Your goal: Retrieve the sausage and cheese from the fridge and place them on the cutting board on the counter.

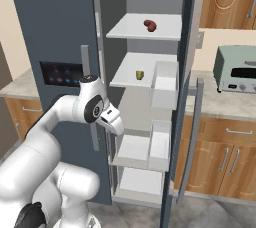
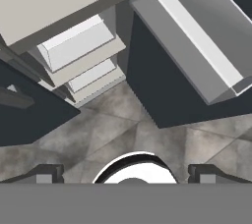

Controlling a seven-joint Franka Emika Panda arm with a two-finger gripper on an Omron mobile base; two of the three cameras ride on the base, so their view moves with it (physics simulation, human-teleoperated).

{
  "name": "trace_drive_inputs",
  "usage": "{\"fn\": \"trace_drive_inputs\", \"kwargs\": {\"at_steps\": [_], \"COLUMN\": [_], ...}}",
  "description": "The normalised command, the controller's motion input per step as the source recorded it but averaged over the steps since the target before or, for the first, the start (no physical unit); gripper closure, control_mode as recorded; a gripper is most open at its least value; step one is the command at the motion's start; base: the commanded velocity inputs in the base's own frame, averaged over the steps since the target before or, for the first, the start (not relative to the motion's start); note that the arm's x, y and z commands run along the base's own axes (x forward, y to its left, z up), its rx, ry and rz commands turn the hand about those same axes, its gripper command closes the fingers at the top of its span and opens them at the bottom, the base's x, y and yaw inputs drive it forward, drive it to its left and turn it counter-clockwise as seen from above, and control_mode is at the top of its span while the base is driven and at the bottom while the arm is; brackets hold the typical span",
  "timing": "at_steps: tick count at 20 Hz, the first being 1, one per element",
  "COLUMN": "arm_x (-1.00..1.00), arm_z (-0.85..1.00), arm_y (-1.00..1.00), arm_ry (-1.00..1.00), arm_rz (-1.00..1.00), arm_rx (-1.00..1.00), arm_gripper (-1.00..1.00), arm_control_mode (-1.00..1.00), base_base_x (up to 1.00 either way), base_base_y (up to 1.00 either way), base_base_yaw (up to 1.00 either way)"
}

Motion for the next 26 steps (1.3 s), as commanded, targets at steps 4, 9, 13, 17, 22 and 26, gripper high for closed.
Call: {"fn": "trace_drive_inputs", "kwargs": {"at_steps": [4, 9, 13, 17, 22, 26], "arm_x": [0.0, 0.0, 0.0, 0.0, 0.0, 0.0], "arm_z": [0.0, 0.0, 0.0, 0.0, 0.0, 0.0], "arm_y": [0.0, 0.0, 0.0, 0.0, 0.0, 0.0], "arm_ry": [0.0, 0.0, 0.0, 0.0, 0.0, 0.0], "arm_rz": [0.0, 0.0, 0.0, 0.0, 0.0, 0.0], "arm_rx": [0.0, 0.0, 0.0, 0.0, 0.0, 0.0], "arm_gripper": [-1.0, -1.0, -1.0, -1.0, -1.0, -1.0], "arm_control_mode": [1.0, 1.0, 1.0, 1.0, 1.0, 1.0], "base_base_x": [0.56, 0.57, 0.28, 0.38, 0.54, 0.4], "base_base_y": [-0.18, -0.24, -0.44, -0.52, -0.16, -0.29], "base_base_yaw": [0.11, 0.16, 0.12, 0.06, 0.0, 0.02]}}
